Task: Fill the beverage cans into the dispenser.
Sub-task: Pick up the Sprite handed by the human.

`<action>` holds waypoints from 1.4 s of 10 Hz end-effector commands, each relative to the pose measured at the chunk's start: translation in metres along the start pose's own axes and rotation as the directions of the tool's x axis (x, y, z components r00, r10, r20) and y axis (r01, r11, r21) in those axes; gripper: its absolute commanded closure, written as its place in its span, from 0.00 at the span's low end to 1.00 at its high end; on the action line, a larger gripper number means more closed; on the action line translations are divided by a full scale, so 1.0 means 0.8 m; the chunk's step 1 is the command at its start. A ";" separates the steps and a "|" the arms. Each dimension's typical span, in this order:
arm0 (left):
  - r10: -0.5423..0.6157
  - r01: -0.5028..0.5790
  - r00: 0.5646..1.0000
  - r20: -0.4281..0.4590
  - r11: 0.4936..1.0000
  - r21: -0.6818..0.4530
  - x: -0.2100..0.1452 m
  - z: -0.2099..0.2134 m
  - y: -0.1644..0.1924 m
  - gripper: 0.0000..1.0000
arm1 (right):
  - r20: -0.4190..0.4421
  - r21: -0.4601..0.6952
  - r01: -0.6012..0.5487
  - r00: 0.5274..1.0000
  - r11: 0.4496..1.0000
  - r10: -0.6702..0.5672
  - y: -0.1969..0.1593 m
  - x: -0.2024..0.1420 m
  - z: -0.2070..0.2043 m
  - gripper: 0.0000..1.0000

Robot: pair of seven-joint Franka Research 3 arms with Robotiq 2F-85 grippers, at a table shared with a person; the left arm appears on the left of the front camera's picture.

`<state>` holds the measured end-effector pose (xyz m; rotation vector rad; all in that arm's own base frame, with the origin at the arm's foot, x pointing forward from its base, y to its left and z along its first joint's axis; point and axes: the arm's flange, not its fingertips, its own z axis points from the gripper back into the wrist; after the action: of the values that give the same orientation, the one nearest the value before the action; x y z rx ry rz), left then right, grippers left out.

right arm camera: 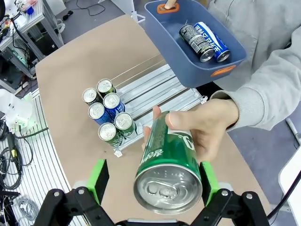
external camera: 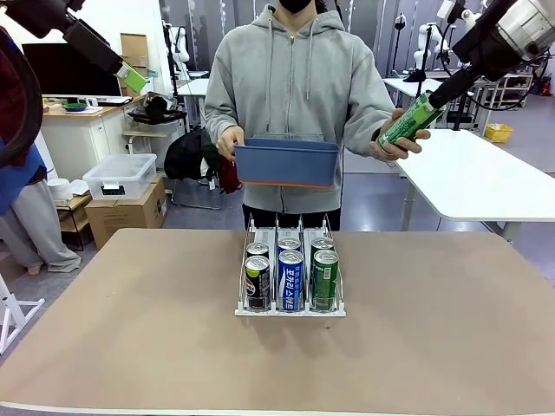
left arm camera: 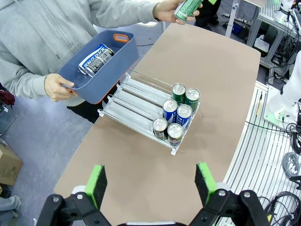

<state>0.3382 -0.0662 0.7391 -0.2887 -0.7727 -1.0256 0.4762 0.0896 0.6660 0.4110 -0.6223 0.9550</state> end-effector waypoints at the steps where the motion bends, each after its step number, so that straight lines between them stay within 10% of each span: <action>1: 0.002 -0.002 1.000 -0.002 1.000 -0.009 -0.002 0.000 0.000 0.00 | 0.009 0.005 0.039 0.999 0.999 -0.039 0.000 0.005 -0.006 0.00; 4: 0.002 -0.002 1.000 -0.002 1.000 -0.009 -0.002 0.000 0.000 0.00 | -0.002 0.001 0.004 1.000 1.000 -0.004 -0.001 -0.001 -0.002 0.00; 5: 0.002 -0.002 1.000 -0.002 1.000 -0.009 -0.002 0.000 0.000 0.00 | 0.022 0.013 -0.014 1.000 1.000 0.013 -0.004 -0.003 -0.003 0.60; 6: 0.002 -0.002 1.000 -0.002 1.000 -0.009 -0.002 0.000 0.000 0.00 | 0.029 0.012 -0.005 1.000 1.000 0.005 -0.005 -0.003 -0.003 0.60; 7: 0.002 -0.002 1.000 -0.002 1.000 -0.009 -0.002 0.000 0.000 0.00 | 0.037 0.007 0.005 0.999 1.000 -0.006 -0.005 -0.003 -0.003 1.00; 8: 0.002 -0.002 1.000 -0.002 1.000 -0.009 -0.002 0.000 0.000 0.00 | 0.043 0.007 0.007 0.999 1.000 -0.007 -0.005 -0.003 -0.002 0.65; 9: 0.002 -0.002 1.000 -0.002 1.000 -0.009 -0.002 0.000 0.000 0.00 | 0.046 0.006 0.008 0.999 1.000 -0.008 -0.006 -0.003 -0.002 1.00; 14: 0.002 -0.002 1.000 -0.002 1.000 -0.009 -0.002 0.000 0.000 0.00 | 0.067 0.012 -0.013 0.998 1.000 0.013 -0.005 -0.005 -0.001 1.00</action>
<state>0.3382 -0.0662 0.7391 -0.2887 -0.7727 -1.0256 0.4789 0.0853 0.6667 0.4288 -0.6447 0.9421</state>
